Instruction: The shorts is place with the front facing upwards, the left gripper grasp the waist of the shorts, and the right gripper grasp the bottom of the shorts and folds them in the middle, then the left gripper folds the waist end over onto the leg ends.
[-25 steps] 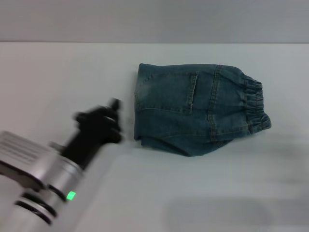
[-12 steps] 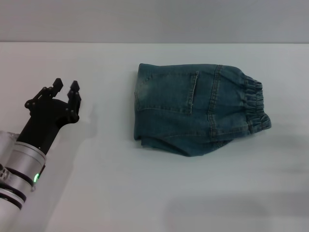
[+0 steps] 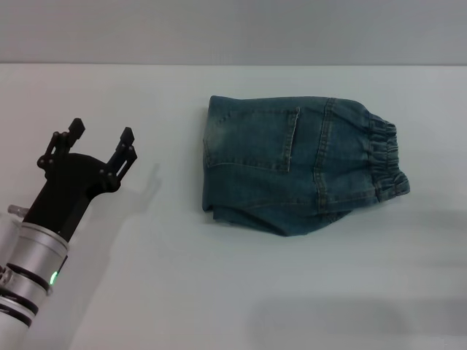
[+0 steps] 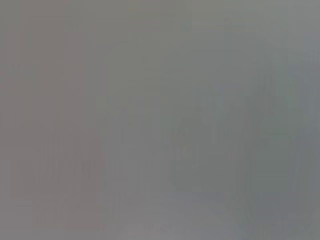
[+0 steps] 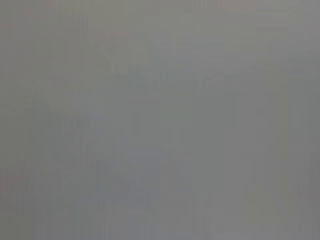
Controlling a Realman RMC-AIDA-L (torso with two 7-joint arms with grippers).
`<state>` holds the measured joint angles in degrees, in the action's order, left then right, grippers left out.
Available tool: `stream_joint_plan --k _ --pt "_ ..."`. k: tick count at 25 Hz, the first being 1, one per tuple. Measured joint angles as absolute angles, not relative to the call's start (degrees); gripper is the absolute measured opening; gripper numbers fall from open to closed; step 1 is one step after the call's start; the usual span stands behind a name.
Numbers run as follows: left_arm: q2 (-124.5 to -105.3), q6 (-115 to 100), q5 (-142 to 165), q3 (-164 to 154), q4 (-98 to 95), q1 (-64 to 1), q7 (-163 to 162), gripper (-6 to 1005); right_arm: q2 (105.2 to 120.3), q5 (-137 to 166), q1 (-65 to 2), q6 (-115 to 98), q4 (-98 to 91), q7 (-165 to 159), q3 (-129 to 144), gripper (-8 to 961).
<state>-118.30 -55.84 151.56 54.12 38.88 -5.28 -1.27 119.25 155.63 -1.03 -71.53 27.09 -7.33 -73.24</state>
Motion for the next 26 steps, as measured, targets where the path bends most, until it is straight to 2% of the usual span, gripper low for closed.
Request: stream_joint_plan --k 4,9,26 --pt "-118.31 -55.88 151.56 53.83 38.58 -5.25 -1.27 805 119.27 155.63 -1.37 -71.83 26.54 -7.56 -73.06 724" --pt "-118.29 -55.91 151.25 53.48 38.49 -5.34 -1.40 849 119.30 155.63 -1.45 -73.54 25.80 -7.54 -73.02 742" --pt "-118.32 -55.86 151.17 53.65 37.95 -5.81 -2.00 849 119.41 155.63 -1.50 -75.33 24.16 -7.79 -72.95 742"
